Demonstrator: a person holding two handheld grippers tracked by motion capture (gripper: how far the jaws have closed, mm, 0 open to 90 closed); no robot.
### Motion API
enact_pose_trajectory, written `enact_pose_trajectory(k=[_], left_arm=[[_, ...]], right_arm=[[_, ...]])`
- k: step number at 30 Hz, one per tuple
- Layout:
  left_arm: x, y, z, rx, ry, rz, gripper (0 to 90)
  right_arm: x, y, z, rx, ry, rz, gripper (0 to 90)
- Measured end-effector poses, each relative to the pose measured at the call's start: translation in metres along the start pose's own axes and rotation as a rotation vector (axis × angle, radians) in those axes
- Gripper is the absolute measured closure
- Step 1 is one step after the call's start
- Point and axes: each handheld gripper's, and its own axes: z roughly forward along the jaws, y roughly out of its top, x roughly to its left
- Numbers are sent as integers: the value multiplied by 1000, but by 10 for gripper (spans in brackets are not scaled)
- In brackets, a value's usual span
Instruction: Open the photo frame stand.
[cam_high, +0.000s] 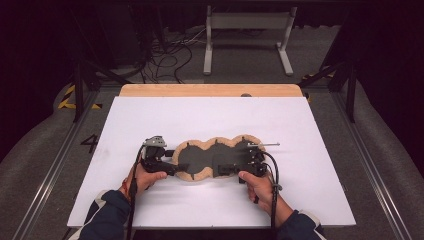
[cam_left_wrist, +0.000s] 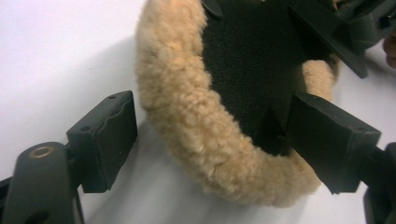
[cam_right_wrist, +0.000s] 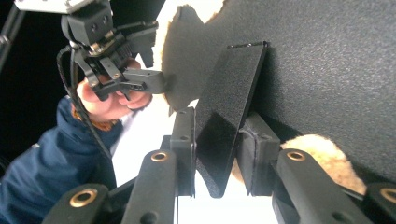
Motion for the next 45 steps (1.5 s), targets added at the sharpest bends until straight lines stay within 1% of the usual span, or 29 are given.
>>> enact_pose_trajectory(k=[1,2,4,5,8,9,11,12,15,16,18,19,21,22,23,24,25,27,28,30,32,33,36,38,39,41,43,44,45], left_arm=[[-1,1,0,-6,-16,14,221],[-3,2,-1,-10,-25,8,260],[-4,2,-2,-12,-25,14,266],[-3,2,-4,-15,-29,19,289],[-1,0,-9,-42,-49,12,377],[0,0,-11,-50,-54,20,400],[-2,0,-15,-71,-61,9,443],[-3,1,-17,-85,-56,33,460],[-7,3,-20,-109,-42,47,509],[-8,4,-23,-117,-32,82,518],[-10,4,-24,-123,-23,82,528],[-13,4,-25,-126,-12,94,530],[-15,3,-26,-139,-13,92,545],[-14,3,-28,-140,-19,120,545],[-12,0,-28,-148,-61,94,563],[-12,0,-28,-148,-61,94,567],[-9,-4,-27,-146,-87,81,563],[-9,-5,-25,-142,-101,62,552],[-10,-5,-22,-138,-101,47,503],[-9,-5,-21,-139,-100,46,504],[-9,-4,-21,-138,-84,53,535],[-9,-3,-22,-132,-75,77,536],[-13,0,-23,-132,-51,88,537],[-16,3,-26,-139,-31,122,552],[-20,4,-27,-148,-8,142,561],[-27,7,-29,-150,52,207,569],[-33,7,-29,-158,81,246,582],[-36,7,-29,-158,97,262,589],[-36,7,-29,-158,97,262,592]], right_arm=[[1,0,0,3,-6,-20,699],[2,-1,0,4,-9,-32,699],[2,-1,-1,6,-12,-39,699],[3,-1,-1,6,-17,-55,699],[6,-2,-1,5,-30,-85,699],[6,-3,-1,3,-31,-95,700],[6,-3,-1,0,-28,-104,708],[6,-3,-2,2,-30,-111,711],[7,-2,-2,-11,-21,-118,729],[8,-2,-3,-9,-18,-134,740],[8,-2,-3,-10,-18,-135,745],[9,-3,-3,-9,-20,-138,750],[10,-3,-3,-4,-26,-150,754],[10,-3,-3,-4,-26,-150,754],[11,-3,-4,1,-29,-163,752],[11,-3,-4,1,-29,-163,752],[11,-4,-4,-2,-31,-174,749],[12,-4,-4,-4,-34,-179,749],[12,-4,-4,-11,-37,-186,746],[11,-4,-4,-10,-35,-185,746],[12,-4,-4,-8,-37,-189,745],[12,-4,-4,-10,-41,-194,744],[13,-4,-4,-7,-46,-206,744],[14,-4,-4,-8,-55,-213,746],[14,-4,-4,-9,-60,-218,748],[14,-3,-4,-22,-60,-216,747],[14,-1,-6,-40,-60,-210,734],[13,0,-7,-50,-58,-200,729],[13,0,-7,-50,-58,-200,729]])
